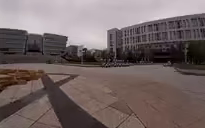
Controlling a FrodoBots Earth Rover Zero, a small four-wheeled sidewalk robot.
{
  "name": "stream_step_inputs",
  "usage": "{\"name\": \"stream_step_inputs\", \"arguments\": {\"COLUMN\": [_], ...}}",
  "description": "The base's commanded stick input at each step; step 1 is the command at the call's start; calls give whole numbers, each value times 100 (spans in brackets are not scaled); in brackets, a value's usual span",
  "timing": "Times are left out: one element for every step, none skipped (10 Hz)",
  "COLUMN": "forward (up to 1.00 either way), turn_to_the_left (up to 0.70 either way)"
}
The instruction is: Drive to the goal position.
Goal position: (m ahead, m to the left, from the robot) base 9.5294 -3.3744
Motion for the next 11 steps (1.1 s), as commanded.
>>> {"name": "stream_step_inputs", "arguments": {"forward": [70,70,70,70,70,70,70,70,70,70,70], "turn_to_the_left": [0,0,0,0,0,0,0,0,0,0,0]}}
